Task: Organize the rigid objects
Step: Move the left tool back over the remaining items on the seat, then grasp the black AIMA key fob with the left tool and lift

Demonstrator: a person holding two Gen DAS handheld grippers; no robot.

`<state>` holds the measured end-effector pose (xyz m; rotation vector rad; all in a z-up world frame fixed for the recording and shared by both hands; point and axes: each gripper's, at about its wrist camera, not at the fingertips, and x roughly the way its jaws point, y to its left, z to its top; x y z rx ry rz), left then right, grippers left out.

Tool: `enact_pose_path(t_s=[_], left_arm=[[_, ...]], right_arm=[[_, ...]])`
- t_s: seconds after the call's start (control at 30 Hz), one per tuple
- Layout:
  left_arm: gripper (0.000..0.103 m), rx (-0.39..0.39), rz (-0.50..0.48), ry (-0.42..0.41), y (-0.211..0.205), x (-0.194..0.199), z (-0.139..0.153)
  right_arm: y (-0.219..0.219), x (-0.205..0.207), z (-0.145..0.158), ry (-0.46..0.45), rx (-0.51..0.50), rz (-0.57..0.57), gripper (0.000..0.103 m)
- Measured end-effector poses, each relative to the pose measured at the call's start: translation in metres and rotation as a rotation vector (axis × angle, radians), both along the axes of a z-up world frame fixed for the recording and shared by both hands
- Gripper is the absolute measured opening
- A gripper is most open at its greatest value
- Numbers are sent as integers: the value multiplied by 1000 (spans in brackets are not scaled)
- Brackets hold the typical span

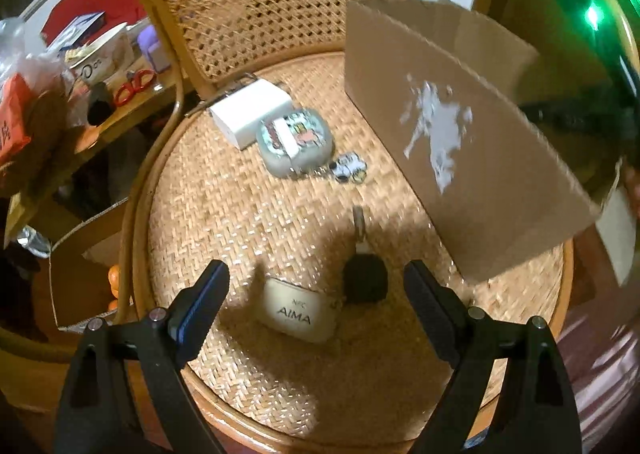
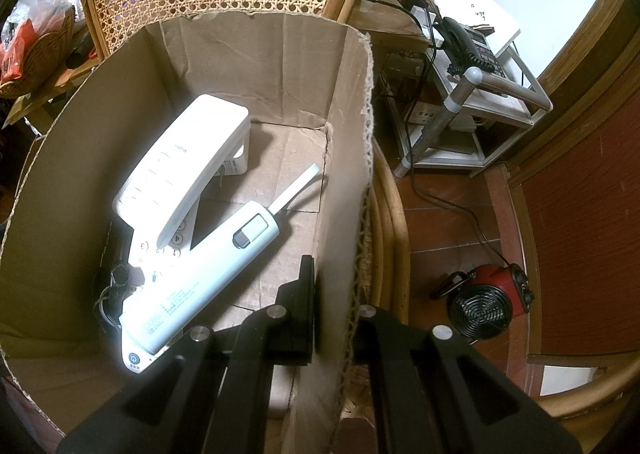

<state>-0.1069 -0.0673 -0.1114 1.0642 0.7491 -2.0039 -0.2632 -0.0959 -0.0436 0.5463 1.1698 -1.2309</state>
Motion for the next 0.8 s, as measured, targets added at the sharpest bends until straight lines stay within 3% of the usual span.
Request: enact_pose_path(t_s=[0.27,0.33,0.4,0.57,0.7,0.8], left_arm=[[86,22,-72,-33,6,-9,-14],[74,29,-89,-38,6,-10,-18],[68,31,-100,-20,6,-10,-19],[63,19,-106,-21,6,-10,-20],[24,28,-139,-14,7,-8,-17],[24,57,-134,19,3,-4,-18]], right_arm=[[1,0,-1,-1,0,0,7],[0,0,-1,0,0,1,7],[0,0,0,-1,0,1,7],[0,0,0,0,0,1,7],[0,1,0,0,0,2,7],[0,1,-1,0,0,3,7]])
